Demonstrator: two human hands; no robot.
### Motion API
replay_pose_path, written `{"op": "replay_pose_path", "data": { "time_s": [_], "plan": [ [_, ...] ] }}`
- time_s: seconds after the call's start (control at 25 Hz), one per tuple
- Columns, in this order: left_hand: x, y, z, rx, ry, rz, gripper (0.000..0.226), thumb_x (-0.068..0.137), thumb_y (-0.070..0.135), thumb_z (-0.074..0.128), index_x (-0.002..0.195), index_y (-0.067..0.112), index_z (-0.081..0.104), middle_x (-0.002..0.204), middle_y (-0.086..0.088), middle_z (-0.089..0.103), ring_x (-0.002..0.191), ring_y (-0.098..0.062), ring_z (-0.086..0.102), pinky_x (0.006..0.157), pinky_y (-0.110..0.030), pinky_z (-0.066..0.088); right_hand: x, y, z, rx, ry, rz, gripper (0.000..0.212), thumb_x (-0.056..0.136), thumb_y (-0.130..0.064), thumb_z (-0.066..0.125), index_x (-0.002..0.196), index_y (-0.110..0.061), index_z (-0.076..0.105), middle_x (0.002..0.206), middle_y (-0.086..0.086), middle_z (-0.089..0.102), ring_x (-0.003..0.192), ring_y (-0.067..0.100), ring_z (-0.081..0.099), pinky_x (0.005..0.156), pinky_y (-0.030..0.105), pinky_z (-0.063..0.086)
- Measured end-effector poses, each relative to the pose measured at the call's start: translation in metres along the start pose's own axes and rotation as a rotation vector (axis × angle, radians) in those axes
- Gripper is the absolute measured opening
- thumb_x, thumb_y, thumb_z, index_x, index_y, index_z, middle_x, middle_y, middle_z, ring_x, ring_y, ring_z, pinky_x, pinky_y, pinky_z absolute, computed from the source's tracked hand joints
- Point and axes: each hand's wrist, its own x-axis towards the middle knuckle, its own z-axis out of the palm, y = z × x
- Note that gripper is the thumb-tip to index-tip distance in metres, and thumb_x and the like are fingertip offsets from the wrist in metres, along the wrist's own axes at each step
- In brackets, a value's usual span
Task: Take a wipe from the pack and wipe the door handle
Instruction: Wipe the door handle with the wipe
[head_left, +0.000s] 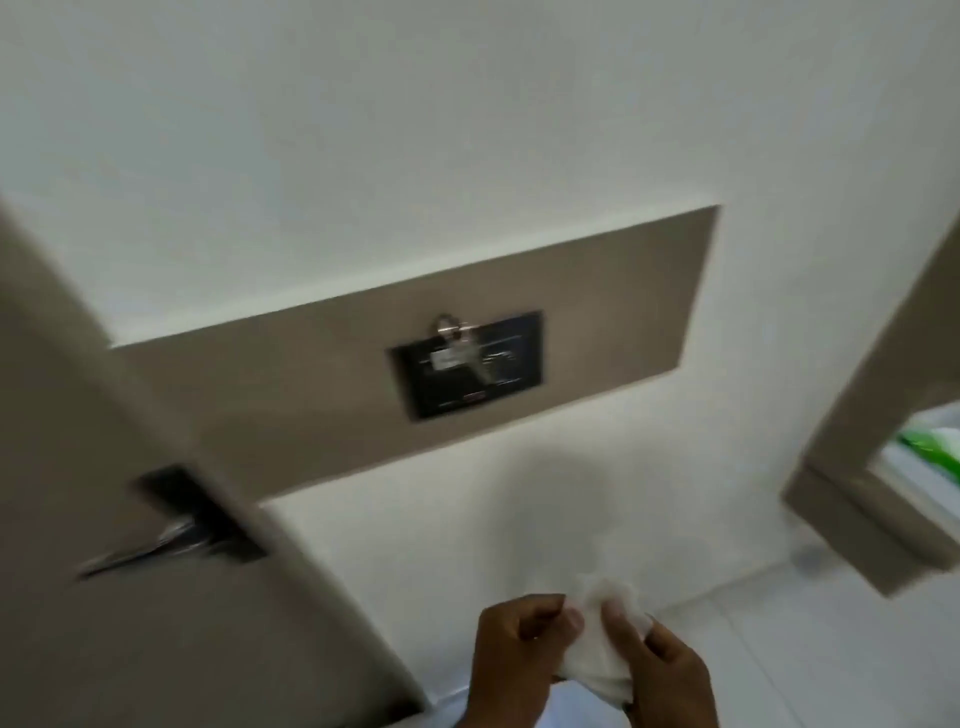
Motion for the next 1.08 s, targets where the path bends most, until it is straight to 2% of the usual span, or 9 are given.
{"op": "replay_pose_path", "data": {
  "time_s": [0.2, 0.36, 0.44, 0.56, 0.64, 0.72, 0.8, 0.92, 1.08],
  "plan": [
    [-0.088, 0.003, -0.224, -0.155, 0.31, 0.084, 0.016, 0.097, -0.002, 0.079, 0.097, 0.013, 0.085, 0.089, -0.009, 0.087, 0.086, -0.025, 0.082, 0.076, -0.038, 0.069, -0.103, 0.046, 0.207, -0.147, -0.204, -0.06, 0.009, 0.083, -0.018, 0.086, 0.081, -0.009, 0.086, 0.076, 0.015, 0.082, 0.072, 0.029, 0.077, 0.061, 0.038, 0.063],
    [-0.11, 0.019, -0.335, -0.128, 0.468, 0.209, 0.019, 0.099, -0.001, 0.077, 0.092, 0.015, 0.085, 0.075, 0.005, 0.083, 0.073, -0.017, 0.077, 0.061, -0.023, 0.064, -0.142, 0.052, 0.33, -0.261, -0.286, -0.217, 0.012, 0.082, -0.021, 0.088, 0.078, -0.011, 0.084, 0.075, 0.008, 0.081, 0.075, 0.028, 0.075, 0.07, 0.051, 0.066],
    [-0.112, 0.034, -0.374, 0.036, 0.542, 0.335, 0.017, 0.101, 0.006, 0.077, 0.088, 0.014, 0.085, 0.072, 0.006, 0.08, 0.072, -0.02, 0.071, 0.062, -0.028, 0.061, -0.148, 0.049, 0.371, -0.324, -0.203, -0.331, 0.012, 0.079, -0.024, 0.089, 0.081, -0.013, 0.084, 0.076, 0.004, 0.08, 0.077, 0.027, 0.077, 0.07, 0.049, 0.065],
    [-0.101, 0.069, -0.423, 0.514, 0.796, 0.496, 0.034, 0.103, 0.029, 0.067, 0.135, 0.024, 0.076, 0.134, -0.002, 0.076, 0.121, -0.024, 0.07, 0.1, -0.034, 0.053, -0.144, 0.025, 0.403, -0.465, 0.025, -0.723, 0.013, 0.076, -0.029, 0.084, 0.069, -0.03, 0.073, 0.068, -0.014, 0.072, 0.065, 0.006, 0.069, 0.056, 0.028, 0.055],
    [-0.087, 0.099, -0.452, 0.861, 1.016, 0.775, 0.055, 0.104, 0.036, 0.056, 0.158, 0.028, 0.054, 0.165, -0.002, 0.051, 0.15, -0.024, 0.048, 0.119, -0.039, 0.04, -0.135, 0.008, 0.417, -0.674, 0.133, -0.973, 0.016, 0.073, -0.019, 0.081, 0.069, -0.027, 0.069, 0.071, -0.01, 0.068, 0.058, 0.007, 0.058, 0.054, 0.015, 0.04],
    [-0.067, 0.133, -0.478, 1.222, 1.116, 1.031, 0.065, 0.108, 0.039, 0.048, 0.17, 0.029, 0.033, 0.179, -0.005, 0.023, 0.169, -0.027, 0.016, 0.135, -0.054, 0.011, -0.131, 0.006, 0.434, -0.891, 0.127, -1.058, 0.014, 0.074, -0.012, 0.082, 0.076, -0.018, 0.07, 0.083, 0.002, 0.07, 0.064, 0.016, 0.059, 0.055, 0.015, 0.033],
    [-0.043, 0.157, -0.498, 1.408, 1.151, 1.142, 0.073, 0.112, 0.042, 0.043, 0.176, 0.031, 0.011, 0.183, -0.006, 0.003, 0.171, -0.027, -0.01, 0.135, -0.061, -0.009, -0.128, 0.019, 0.449, -1.055, 0.043, -1.011, 0.015, 0.078, -0.017, 0.084, 0.089, -0.013, 0.074, 0.1, 0.009, 0.073, 0.078, 0.025, 0.069, 0.065, 0.02, 0.043],
    [-0.008, 0.165, -0.516, 1.52, 1.169, 1.167, 0.077, 0.115, 0.046, 0.041, 0.175, 0.029, -0.003, 0.182, -0.008, -0.017, 0.168, -0.028, -0.021, 0.131, -0.064, -0.018, -0.126, 0.037, 0.454, -1.042, -0.071, -0.829, 0.028, 0.092, -0.035, 0.076, 0.108, -0.013, 0.077, 0.121, 0.007, 0.07, 0.095, 0.022, 0.071, 0.08, 0.025, 0.056],
    [0.015, 0.164, -0.521, 1.515, 1.236, 1.228, 0.069, 0.117, 0.049, 0.028, 0.175, 0.027, -0.002, 0.181, -0.007, -0.023, 0.168, -0.028, -0.023, 0.132, -0.061, -0.02, -0.111, 0.035, 0.436, -1.209, -0.208, -1.019, 0.017, 0.099, -0.014, 0.061, 0.112, -0.013, 0.072, 0.121, 0.01, 0.065, 0.103, 0.025, 0.066, 0.082, 0.026, 0.05]
  ]
}}
